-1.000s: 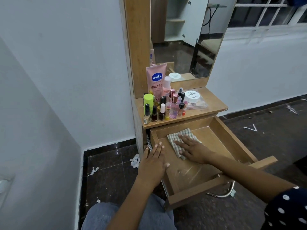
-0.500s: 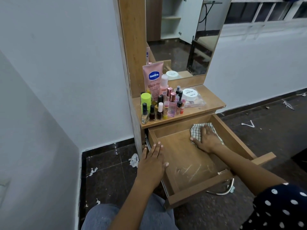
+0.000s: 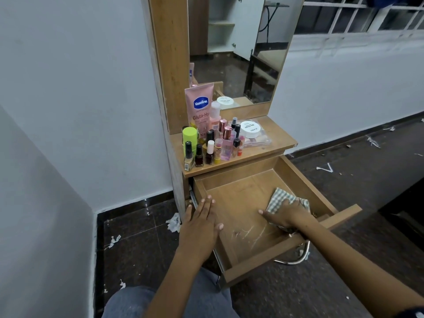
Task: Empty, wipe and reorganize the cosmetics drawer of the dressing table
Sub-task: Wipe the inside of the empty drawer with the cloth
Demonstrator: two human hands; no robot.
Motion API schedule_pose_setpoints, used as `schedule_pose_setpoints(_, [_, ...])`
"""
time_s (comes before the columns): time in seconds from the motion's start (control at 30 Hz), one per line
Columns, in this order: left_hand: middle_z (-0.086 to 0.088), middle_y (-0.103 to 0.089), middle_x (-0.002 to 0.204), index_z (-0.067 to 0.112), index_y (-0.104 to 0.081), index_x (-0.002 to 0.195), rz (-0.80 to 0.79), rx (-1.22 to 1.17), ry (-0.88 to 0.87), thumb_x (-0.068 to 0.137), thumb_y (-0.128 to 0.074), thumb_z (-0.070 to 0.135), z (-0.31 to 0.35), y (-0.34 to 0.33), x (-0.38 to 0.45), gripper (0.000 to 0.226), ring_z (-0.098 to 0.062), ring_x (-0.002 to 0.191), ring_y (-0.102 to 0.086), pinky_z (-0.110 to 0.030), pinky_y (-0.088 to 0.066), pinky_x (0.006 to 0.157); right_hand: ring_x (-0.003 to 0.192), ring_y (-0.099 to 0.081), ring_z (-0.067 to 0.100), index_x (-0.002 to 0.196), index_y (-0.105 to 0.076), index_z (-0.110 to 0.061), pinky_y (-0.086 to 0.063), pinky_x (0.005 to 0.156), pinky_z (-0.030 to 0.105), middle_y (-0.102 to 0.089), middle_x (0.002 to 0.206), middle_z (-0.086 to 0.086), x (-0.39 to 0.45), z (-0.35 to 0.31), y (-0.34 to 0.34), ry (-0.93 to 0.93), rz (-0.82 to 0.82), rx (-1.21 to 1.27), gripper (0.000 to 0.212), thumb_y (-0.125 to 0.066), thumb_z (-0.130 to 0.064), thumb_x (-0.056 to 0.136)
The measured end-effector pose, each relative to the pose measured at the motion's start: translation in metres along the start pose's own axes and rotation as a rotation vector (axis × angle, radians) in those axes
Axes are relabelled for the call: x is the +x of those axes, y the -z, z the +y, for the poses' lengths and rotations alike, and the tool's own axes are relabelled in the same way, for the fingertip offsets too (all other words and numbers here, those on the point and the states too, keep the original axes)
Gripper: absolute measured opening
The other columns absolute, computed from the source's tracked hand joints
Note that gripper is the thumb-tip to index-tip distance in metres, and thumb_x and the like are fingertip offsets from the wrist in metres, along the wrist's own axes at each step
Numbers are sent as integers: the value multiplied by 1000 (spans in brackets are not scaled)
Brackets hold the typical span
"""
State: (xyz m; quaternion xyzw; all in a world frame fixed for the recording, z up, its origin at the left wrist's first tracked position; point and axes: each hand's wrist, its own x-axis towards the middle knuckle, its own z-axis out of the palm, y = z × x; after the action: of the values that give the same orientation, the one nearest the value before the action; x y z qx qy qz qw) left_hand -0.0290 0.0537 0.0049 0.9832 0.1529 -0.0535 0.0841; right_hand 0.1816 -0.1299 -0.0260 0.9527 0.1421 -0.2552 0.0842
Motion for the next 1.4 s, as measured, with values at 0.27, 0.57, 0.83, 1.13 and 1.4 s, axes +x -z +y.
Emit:
schedule_pose_setpoints(0.27, [-1,18,157,14,7,151,-4,-2,3,103,-17,41,2,2,0,60,-14,145,15,-38,9,115,145,15,34,148,19,-10,3,118,48,25,154,18,21,-25,24,73,-4,80,113,-25,-85,76])
schedule_pose_setpoints(0.57, [-3,16,158,13,8,150,-31,16,21,103,-18,42,5,5,2,61,-16,145,14,-38,9,115,146,13,31,150,14,-12,1,119,46,20,156,16,37,-49,34,107,105,191,109,-25,-84,77])
schedule_pose_setpoints(0.83, [-2,16,158,14,8,151,-15,25,16,102,-18,43,2,3,2,62,-14,145,12,-38,9,115,145,13,36,150,8,-10,2,117,53,17,157,15,2,-91,12,175,58,254,87,-34,-59,93])
schedule_pose_setpoints(1.13, [-1,15,158,14,7,151,-19,54,14,102,-17,44,2,3,1,62,-13,145,12,-39,8,115,147,8,23,152,-8,-26,-8,120,39,13,160,2,-15,-43,15,851,-101,-296,65,-44,-22,98])
schedule_pose_setpoints(1.4, [-1,18,158,14,10,151,-32,43,16,102,-16,42,1,4,1,62,-13,144,15,-38,12,114,146,12,25,151,-11,-31,-3,119,45,10,160,6,0,-56,23,694,-15,-110,66,-44,-14,96])
